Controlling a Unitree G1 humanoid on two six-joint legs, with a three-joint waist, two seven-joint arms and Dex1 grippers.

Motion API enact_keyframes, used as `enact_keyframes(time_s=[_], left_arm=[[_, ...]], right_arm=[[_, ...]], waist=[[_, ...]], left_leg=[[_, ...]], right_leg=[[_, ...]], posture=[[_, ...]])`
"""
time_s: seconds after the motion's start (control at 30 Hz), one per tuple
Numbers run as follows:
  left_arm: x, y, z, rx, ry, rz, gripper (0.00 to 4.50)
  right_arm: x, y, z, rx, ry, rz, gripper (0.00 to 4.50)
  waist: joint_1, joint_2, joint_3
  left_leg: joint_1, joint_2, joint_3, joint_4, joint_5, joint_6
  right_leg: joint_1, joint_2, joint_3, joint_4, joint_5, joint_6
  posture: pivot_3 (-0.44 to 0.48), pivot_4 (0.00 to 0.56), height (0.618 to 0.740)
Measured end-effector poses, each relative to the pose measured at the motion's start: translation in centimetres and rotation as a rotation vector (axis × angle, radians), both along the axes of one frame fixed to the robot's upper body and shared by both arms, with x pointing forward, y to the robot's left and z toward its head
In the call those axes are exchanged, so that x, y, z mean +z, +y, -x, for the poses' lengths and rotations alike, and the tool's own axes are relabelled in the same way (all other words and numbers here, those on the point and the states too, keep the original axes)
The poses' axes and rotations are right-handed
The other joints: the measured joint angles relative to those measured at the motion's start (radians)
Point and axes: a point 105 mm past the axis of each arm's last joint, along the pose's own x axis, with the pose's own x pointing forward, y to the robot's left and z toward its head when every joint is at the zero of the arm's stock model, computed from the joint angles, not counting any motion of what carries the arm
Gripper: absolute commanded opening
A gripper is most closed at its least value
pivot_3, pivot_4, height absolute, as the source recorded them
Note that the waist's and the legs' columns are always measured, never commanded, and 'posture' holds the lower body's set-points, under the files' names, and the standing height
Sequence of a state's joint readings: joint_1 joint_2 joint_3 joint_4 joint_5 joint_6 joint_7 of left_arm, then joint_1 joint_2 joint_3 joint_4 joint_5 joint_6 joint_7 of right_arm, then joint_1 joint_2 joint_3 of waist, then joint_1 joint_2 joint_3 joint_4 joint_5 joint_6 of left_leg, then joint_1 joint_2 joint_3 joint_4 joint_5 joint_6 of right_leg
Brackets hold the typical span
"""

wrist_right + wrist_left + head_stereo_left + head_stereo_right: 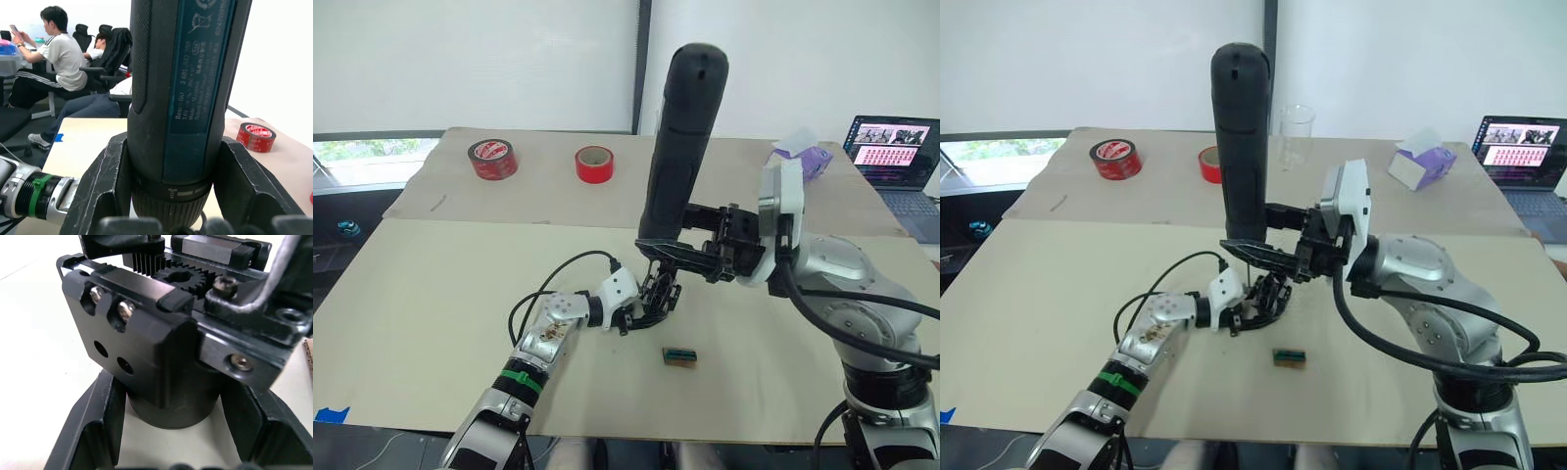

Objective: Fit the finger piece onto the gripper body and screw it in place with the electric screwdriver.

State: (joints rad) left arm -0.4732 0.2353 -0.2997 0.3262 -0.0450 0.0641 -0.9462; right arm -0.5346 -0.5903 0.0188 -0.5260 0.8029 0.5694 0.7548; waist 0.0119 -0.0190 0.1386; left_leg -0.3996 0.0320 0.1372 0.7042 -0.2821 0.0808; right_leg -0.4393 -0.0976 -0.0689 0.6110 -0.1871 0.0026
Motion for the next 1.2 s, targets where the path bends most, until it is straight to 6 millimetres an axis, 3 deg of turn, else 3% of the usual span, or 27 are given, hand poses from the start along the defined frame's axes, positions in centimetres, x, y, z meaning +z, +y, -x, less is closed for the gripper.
enact_keyframes(time_s=[1.2], left_arm=[[0.0, 0.2, 0.1, 0.006, -0.002, -0.002, 2.29]], right_arm=[[-2.4, -0.2, -0.8, -0.048, 0.010, 0.023, 1.93]], waist=[[-0.001, 0.000, 0.000]], left_leg=[[0.000, 0.000, 0.000, -0.001, 0.000, 0.000]], right_leg=[[-0.001, 0.000, 0.000, 0.000, 0.000, 0.000]], posture=[[0.000, 0.150, 0.740]])
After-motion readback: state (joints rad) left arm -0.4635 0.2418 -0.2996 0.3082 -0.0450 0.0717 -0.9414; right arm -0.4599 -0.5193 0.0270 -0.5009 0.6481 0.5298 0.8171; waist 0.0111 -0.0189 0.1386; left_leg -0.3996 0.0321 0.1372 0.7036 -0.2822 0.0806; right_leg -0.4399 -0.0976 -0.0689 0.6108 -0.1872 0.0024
